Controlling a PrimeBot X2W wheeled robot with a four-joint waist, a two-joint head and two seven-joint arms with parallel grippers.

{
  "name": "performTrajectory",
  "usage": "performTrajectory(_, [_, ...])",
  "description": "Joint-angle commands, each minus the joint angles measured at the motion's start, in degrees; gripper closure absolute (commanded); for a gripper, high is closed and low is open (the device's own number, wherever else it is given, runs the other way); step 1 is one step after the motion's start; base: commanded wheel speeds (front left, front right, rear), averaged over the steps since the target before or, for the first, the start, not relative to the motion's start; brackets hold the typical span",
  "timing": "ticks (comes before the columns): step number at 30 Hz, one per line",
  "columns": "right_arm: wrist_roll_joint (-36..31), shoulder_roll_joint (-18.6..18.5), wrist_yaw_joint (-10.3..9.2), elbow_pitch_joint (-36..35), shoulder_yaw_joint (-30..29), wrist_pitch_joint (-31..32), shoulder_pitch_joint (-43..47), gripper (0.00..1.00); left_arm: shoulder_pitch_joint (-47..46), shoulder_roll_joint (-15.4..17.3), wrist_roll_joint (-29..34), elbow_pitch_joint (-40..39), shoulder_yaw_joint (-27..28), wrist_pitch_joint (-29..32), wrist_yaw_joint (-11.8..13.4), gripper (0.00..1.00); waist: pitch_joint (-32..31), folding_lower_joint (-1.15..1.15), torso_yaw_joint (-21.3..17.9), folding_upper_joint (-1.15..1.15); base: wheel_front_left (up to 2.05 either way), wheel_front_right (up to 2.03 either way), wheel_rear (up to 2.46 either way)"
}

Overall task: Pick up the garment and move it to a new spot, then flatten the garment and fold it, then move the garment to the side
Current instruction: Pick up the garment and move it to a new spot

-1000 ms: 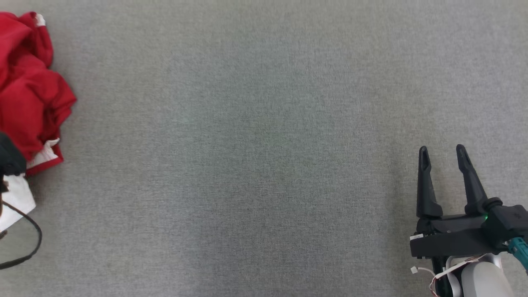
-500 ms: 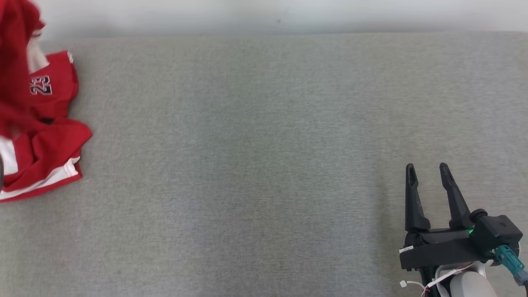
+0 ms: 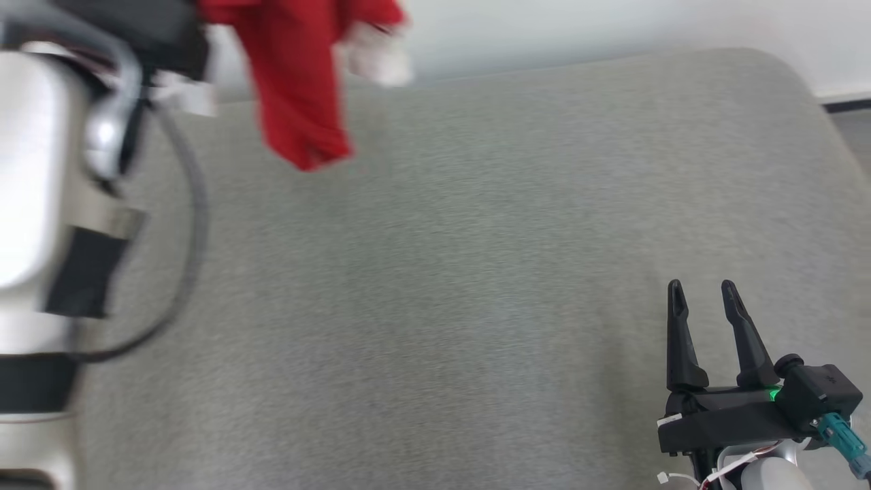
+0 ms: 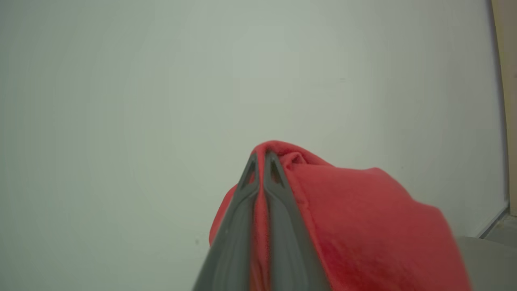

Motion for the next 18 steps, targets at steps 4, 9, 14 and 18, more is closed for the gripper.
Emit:
performTrajectory(4, [0.7, -0.1, 0.19, 0.1, 0.0, -0.1, 0.1, 0.0, 0.8, -5.3, -0.8, -1.2, -3.0, 0.4, 0.7, 1.0, -0.8, 0.0, -6.5, 0.0, 0.0, 0.0, 0.0])
performTrajectory(9, [1.3, -0.1, 0.19, 0.2, 0.2, -0.1, -0.4, 0.0, 2.6, -9.8, -1.6, -0.7, -5.8, -0.6, 0.9, 1.0, -0.1, 0.0, -9.0, 0.0, 0.0, 0.0, 0.0])
performTrajectory(14, [1.2, -0.1, 0.19, -0.1, -0.4, -0.1, -0.3, 0.0, 6.4, -12.8, -2.4, 1.5, -7.6, -1.9, 1.5, 1.0, 1.0, 0.0, -9.0, 0.0, 0.0, 0.0, 0.0])
performTrajectory(18, [1.3, -0.1, 0.19, 0.1, -0.3, -0.1, -0.7, 0.0, 11.3, -14.0, -3.5, 4.5, -8.7, -3.5, 1.8, 1.0, 1.6, 0.0, -8.6, 0.0, 0.0, 0.0, 0.0])
